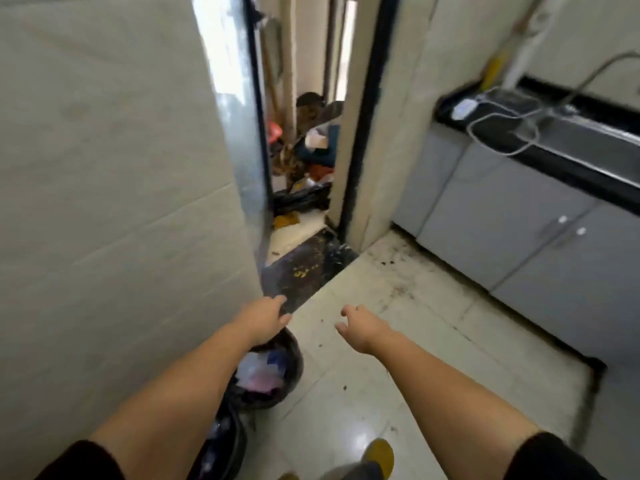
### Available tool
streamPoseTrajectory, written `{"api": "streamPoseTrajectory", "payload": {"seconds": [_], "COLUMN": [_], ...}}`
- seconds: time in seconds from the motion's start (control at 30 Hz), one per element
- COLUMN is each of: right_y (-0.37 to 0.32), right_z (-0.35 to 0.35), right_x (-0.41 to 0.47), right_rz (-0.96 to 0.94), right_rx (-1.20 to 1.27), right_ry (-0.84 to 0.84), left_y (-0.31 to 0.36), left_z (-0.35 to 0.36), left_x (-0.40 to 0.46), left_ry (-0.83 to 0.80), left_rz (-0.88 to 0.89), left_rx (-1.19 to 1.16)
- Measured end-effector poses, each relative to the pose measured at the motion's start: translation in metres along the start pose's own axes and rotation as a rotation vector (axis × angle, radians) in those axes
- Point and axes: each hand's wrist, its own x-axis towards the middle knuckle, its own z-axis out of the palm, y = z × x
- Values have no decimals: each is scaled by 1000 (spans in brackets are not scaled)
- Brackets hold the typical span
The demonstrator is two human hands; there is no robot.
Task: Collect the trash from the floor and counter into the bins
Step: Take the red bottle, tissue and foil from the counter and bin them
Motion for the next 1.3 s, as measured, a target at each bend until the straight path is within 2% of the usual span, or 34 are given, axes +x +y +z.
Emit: {"api": "streamPoseTrajectory", "payload": {"seconds": [0.17,0.37,0.57,0.73,0.97,1.13,1.3], "right_y": [159,332,472,558,652,737,830], "right_z": [-49,-62,-61,-71,-111,-149,-178], "right_x": [-77,-200,-301,-357,-357,-327,-291], "right_rz": [341,702,904,1000,1011,1063,1224], "right_rx": [191,342,403,466,542,528,641], "right_ry": [195,338,382,443,520,529,579], "left_y": [173,388,568,683,799,890,1015], "left_z": [-8,33,92,134,162,170,163], "left_x": [34,32,9,-12,15,88,171], "left_ry": [-72,-158,-149,-200,-245,-246,-281], "left_rz": [328,642,845,972,1111,1146,1196], "left_rx": [167,302,385,429,486,539,567]}}
